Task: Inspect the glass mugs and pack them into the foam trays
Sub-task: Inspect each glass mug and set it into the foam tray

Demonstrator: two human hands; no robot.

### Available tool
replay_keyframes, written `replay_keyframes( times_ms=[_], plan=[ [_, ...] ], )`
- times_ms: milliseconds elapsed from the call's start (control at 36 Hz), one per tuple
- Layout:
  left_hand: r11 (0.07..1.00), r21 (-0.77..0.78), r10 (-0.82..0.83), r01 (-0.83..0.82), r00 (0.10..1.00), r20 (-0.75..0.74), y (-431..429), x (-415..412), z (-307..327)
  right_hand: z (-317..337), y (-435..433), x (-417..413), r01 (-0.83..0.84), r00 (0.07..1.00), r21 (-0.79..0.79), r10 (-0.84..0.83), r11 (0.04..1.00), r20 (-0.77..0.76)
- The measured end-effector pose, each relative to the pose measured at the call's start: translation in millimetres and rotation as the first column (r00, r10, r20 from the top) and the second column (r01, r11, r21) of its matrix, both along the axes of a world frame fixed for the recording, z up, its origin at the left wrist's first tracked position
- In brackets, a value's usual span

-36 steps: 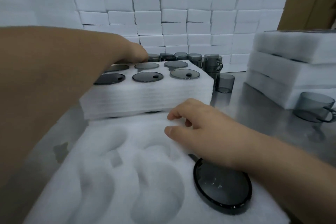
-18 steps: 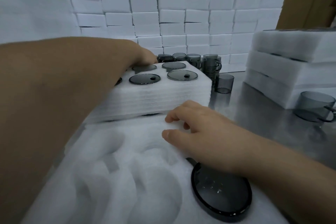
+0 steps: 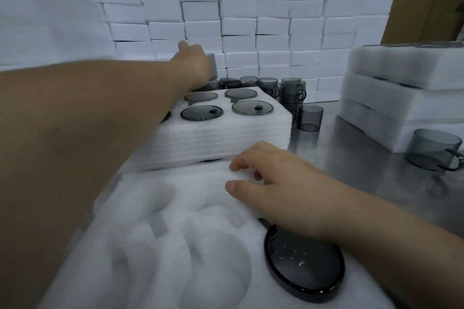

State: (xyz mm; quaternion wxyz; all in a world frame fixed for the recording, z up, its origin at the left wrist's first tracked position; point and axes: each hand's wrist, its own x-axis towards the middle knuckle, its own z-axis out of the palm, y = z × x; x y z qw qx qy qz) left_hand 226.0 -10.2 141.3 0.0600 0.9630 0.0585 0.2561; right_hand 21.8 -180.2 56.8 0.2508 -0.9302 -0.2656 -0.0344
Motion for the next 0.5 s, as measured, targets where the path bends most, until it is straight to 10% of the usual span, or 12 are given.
replay_keyframes(
  times_ms=[500],
  plan=[
    [0.714,-0.438,-0.226,0.546,0.772,0.593,-32.6,-169.8,11.7,1.2,0.3,-1.2,0.033,0.999,0.040,-0.032,0.999,-0.030]
  ],
)
